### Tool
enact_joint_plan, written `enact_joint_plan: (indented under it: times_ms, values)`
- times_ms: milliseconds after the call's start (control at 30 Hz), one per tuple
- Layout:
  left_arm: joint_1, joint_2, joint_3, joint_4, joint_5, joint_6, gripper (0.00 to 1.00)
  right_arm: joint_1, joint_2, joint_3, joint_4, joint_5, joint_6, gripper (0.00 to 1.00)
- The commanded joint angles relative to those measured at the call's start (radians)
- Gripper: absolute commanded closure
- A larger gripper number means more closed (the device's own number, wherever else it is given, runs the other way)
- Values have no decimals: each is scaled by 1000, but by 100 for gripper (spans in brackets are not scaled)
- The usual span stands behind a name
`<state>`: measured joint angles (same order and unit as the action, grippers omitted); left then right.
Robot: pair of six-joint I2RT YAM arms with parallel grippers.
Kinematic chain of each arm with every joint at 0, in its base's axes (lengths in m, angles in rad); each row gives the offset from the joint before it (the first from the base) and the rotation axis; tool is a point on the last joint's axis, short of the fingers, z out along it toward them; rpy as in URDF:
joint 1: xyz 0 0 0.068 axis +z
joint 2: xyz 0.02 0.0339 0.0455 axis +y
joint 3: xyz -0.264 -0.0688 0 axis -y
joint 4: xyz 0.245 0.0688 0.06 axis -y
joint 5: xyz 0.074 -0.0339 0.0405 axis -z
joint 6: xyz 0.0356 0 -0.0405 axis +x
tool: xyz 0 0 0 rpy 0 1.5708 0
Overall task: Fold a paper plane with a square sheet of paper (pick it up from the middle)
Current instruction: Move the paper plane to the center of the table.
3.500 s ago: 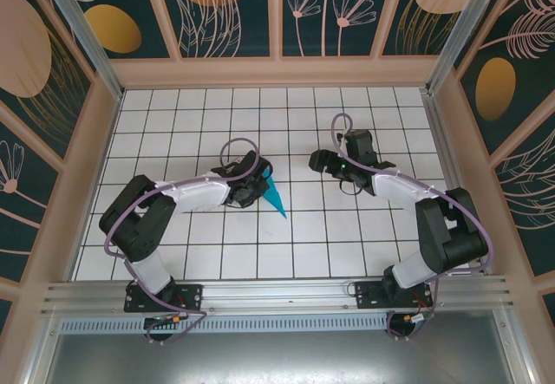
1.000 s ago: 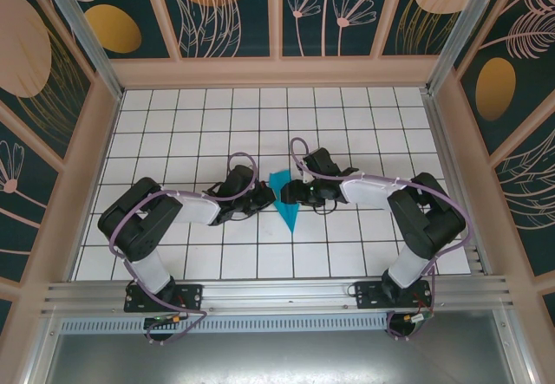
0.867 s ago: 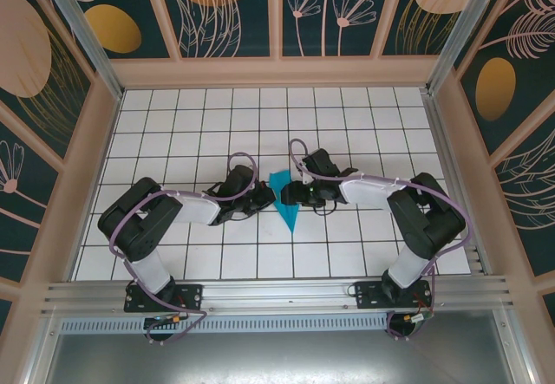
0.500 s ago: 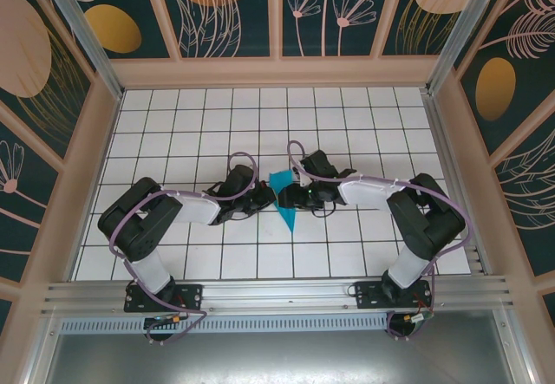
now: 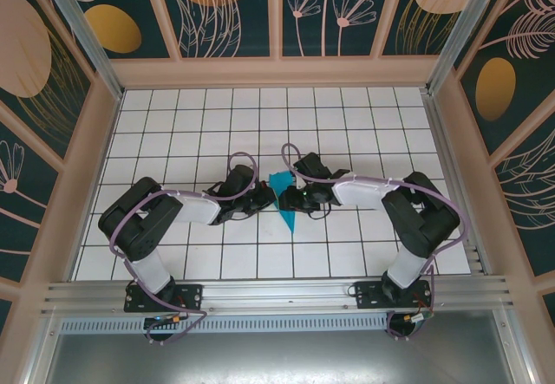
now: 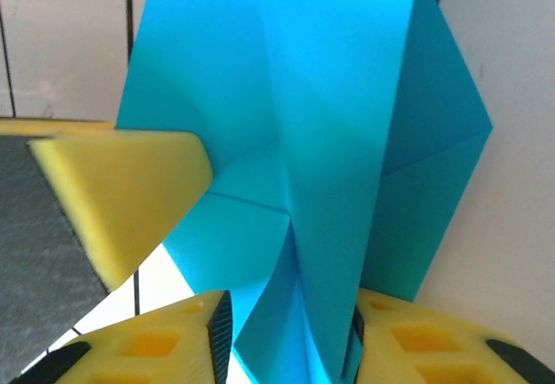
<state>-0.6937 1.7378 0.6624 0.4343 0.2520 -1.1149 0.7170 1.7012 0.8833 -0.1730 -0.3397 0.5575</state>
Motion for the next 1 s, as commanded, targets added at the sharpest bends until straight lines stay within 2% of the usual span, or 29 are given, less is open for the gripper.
enact_joint_plan:
  times_ms: [0,67,167,333,500,667,733,967]
  values:
    - [6,-7,26,-17,6,8,94,12,29,35,-43,58,11,66]
    - [6,-18,37,-39,-1,14,90,14,35,46,-58,81,13,76]
    - [17,-89,56,-111,-42,34,77,18,25,56,-79,143,14,83]
    - [55,-216,82,-331,-204,82,52,18,-6,79,-144,241,-7,93]
    - [91,-306,87,-465,-316,109,29,18,10,124,-221,321,-31,94]
    - [99,-343,73,-519,-371,113,15,18,65,164,-239,340,-28,93]
    - [99,-353,62,-523,-380,111,2,18,87,178,-240,342,-22,93]
    - [100,-359,40,-535,-385,107,2,18,134,197,-235,338,-5,88]
